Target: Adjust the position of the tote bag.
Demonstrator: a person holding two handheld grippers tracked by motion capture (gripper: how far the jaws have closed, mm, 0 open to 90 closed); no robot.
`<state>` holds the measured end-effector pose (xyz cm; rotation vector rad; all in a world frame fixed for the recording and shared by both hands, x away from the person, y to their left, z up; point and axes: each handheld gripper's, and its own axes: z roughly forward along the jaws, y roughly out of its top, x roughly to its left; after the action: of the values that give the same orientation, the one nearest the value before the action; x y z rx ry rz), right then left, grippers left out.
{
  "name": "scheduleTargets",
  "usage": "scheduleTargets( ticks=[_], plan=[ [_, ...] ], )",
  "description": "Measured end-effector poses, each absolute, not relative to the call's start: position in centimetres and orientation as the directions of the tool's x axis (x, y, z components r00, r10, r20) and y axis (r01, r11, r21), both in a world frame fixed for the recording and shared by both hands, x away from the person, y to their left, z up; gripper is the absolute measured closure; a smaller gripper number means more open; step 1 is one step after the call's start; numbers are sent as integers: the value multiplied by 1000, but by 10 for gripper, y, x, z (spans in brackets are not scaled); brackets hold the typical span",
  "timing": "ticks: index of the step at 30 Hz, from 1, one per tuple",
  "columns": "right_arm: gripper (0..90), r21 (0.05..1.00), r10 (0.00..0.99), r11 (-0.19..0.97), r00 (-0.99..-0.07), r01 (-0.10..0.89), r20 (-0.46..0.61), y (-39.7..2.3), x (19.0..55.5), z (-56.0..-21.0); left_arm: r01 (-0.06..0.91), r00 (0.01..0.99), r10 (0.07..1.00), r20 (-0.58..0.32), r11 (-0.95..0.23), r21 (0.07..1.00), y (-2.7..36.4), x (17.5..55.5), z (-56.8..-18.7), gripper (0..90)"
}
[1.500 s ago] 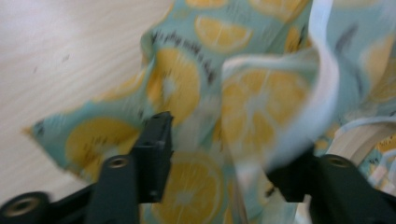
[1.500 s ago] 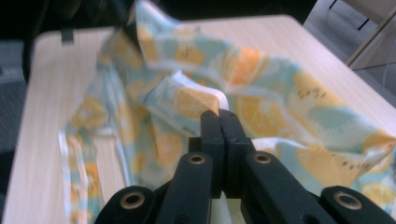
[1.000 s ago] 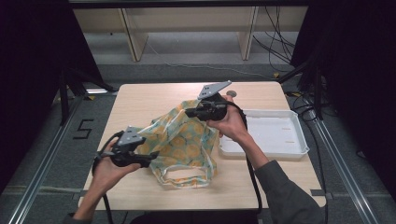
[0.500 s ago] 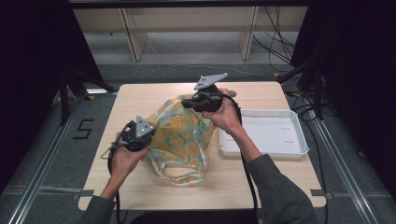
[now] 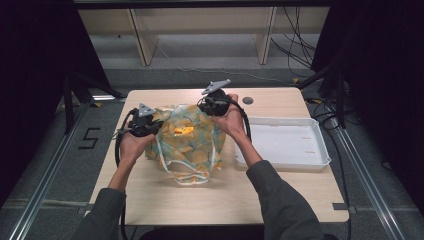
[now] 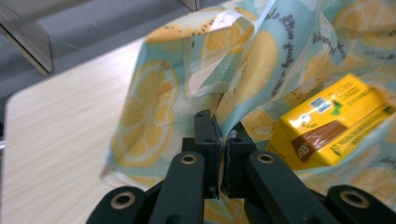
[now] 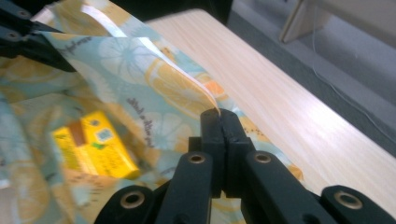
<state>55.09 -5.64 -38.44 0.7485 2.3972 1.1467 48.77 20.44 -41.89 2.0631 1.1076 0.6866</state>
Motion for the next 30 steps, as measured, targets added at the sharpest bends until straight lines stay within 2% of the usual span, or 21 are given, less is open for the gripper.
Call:
scheduleTargets(
  ticks=[4, 8, 12, 18, 19, 20, 21, 22, 24, 25, 26, 28, 30],
  plan=[
    [900, 752, 619, 567, -776, 335, -121, -53, 559, -400, 531, 483, 868, 117, -397, 748, 202, 497, -436, 869],
    [900, 698, 640, 590, -762, 405, -99, -49, 557, -417, 580, 480, 875, 63, -371, 725, 201, 501, -463, 868],
    [900, 681, 624, 616, -773, 397, -114, -49, 560, -430, 601, 486, 872, 52, -377, 705, 201, 501, -474, 866],
    [856, 632, 629, 639, -771, 438, -101, -49, 557, -452, 622, 499, 865, 47, -396, 676, 200, 501, -487, 864],
    [771, 621, 650, 629, -755, 468, -89, -50, 556, -456, 631, 494, 869, 37, -388, 672, 198, 500, -491, 864],
    [771, 621, 650, 629, -755, 468, -89, -50, 556, -456, 631, 494, 869, 37, -388, 672, 198, 500, -491, 864],
    [711, 631, 652, 630, -749, 452, -114, -53, 555, -454, 639, 499, 866, 40, -399, 658, 199, 500, -490, 864],
    [688, 649, 674, 593, -735, 477, -77, -53, 553, -450, 640, 498, 867, 37, -395, 659, 199, 500, -490, 864],
    [587, 696, 686, 530, -727, 484, -17, -57, 545, -439, 634, 496, 868, 36, -390, 668, 200, 500, -491, 865],
    [587, 696, 686, 530, -727, 484, -17, -57, 545, -439, 634, 496, 868, 36, -390, 668, 200, 500, -491, 865],
    [548, 734, 677, 499, -736, 461, 3, -61, 533, -423, 643, 493, 869, 29, -387, 661, 202, 499, -489, 865],
    [523, 769, 615, 499, -788, 400, 11, -66, 524, -412, 636, 487, 873, 29, -377, 674, 202, 498, -489, 864],
    [514, 778, 593, 494, -805, 387, 24, -68, 518, -408, 634, 488, 873, 25, -374, 677, 203, 498, -489, 864]
  ],
)
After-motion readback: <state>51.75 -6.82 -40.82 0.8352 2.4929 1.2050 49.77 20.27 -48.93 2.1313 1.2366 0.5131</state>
